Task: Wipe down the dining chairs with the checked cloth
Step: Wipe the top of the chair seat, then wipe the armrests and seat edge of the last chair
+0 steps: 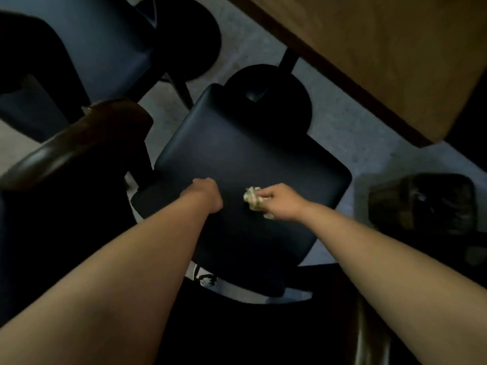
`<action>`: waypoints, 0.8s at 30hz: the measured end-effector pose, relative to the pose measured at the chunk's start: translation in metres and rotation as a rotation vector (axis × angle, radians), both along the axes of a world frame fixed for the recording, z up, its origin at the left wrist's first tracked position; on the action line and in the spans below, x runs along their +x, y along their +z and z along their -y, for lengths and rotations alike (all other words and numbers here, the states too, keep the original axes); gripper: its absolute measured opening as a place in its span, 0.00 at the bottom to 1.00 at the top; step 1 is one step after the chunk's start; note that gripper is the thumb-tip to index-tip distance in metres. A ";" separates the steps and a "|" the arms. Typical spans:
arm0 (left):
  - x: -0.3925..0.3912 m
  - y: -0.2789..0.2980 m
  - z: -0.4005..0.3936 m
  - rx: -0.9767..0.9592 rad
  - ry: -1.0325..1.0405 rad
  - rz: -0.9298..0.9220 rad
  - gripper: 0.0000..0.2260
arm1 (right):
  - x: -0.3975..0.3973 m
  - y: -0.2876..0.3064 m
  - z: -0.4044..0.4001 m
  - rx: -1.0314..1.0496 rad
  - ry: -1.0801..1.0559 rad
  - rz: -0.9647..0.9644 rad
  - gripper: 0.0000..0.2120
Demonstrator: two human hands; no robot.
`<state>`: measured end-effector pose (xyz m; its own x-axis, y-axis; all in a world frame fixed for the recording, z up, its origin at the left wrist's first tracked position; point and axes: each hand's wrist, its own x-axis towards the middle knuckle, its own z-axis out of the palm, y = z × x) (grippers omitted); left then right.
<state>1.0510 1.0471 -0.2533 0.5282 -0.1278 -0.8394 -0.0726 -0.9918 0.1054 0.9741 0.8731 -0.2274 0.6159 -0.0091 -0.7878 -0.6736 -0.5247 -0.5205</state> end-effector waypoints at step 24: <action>-0.164 0.423 -0.070 -1.310 0.649 0.082 0.17 | -0.165 0.408 -0.089 0.308 -0.749 0.667 0.05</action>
<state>0.8869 1.1166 0.1700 0.8290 -0.4856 -0.2776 0.2897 -0.0517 0.9557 0.8096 0.9622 0.1804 0.8455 -0.4245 -0.3239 -0.2991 0.1260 -0.9459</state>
